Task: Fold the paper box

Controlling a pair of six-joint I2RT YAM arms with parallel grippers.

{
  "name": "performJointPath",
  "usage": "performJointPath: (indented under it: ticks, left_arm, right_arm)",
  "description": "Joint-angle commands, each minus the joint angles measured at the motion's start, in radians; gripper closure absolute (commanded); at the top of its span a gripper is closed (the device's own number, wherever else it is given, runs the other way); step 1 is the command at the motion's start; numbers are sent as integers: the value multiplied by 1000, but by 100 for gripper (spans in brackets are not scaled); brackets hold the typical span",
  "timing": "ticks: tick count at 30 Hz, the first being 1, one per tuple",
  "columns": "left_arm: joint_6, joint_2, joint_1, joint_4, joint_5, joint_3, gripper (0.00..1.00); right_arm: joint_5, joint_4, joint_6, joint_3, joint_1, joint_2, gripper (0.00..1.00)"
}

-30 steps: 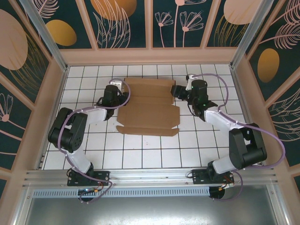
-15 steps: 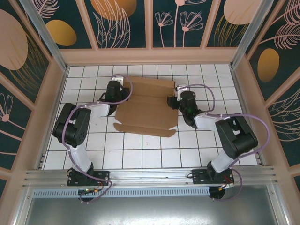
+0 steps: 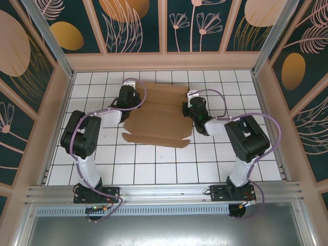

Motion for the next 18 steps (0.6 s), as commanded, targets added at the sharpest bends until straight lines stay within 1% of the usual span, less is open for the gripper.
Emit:
performJointPath:
  ticks: [1, 5, 8, 15, 18]
  left_arm:
    - [-20, 34, -9, -63, -111, 44, 83]
    - [-48, 53, -17, -109, -217, 73, 93]
    - [-63, 54, -17, -124, -257, 79, 95]
    - [-80, 68, -18, -161, -295, 106, 98]
    - [-90, 70, -17, -160, -278, 105, 98]
  right_arm:
    - [52, 37, 27, 20, 19, 0, 81]
    - [90, 21, 41, 22, 32, -16, 82]
    - [105, 5, 56, 22, 32, -26, 83]
    - [132, -17, 86, 18, 33, -35, 83]
    - [130, -27, 99, 24, 38, -37, 83]
